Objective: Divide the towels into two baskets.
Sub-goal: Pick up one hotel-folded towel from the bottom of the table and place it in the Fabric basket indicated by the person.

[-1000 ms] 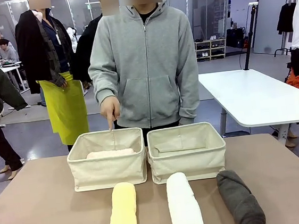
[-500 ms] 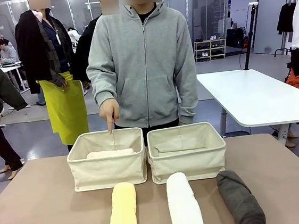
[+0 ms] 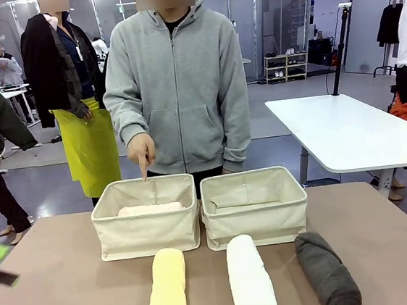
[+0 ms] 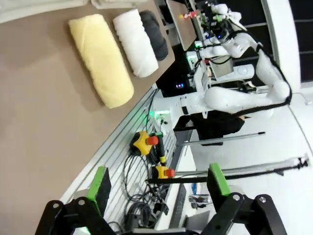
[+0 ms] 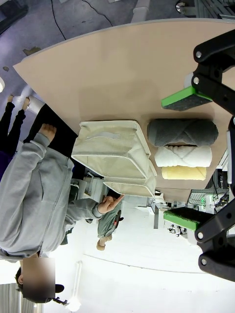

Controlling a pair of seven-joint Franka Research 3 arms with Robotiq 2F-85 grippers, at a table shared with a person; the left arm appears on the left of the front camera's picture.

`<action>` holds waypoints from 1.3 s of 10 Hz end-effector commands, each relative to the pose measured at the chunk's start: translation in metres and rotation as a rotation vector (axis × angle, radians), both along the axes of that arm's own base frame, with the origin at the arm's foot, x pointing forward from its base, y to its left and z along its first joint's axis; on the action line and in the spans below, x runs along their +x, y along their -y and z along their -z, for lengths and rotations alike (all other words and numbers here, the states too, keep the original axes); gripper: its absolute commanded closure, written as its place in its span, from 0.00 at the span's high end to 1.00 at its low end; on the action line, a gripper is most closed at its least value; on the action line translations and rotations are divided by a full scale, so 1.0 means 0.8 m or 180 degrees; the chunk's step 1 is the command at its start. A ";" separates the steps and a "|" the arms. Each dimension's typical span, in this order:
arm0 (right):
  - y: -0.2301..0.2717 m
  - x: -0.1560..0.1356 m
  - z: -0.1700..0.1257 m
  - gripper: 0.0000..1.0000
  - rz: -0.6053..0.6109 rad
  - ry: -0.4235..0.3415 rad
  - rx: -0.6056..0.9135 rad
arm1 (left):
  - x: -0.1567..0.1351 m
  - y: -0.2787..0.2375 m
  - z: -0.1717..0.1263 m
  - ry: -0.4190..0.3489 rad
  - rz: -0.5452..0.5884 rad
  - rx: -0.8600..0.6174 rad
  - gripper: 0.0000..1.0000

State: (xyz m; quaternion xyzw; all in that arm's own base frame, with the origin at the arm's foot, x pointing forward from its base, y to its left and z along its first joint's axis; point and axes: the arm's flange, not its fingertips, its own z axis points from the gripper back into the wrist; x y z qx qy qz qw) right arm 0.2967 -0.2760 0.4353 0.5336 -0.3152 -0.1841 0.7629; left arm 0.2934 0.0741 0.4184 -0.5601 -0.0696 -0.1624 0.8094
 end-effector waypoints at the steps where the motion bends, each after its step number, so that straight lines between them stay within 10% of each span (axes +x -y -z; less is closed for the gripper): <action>1: -0.001 -0.003 -0.004 1.00 0.0002 0.0036 0.0008 | -0.008 0.093 -0.012 -0.0224 -0.0155 0.0258 1.00; 13: -0.001 -0.003 -0.004 1.00 0.0002 0.0036 0.0008 | -0.010 0.334 0.101 -0.0372 -0.1035 0.2204 1.00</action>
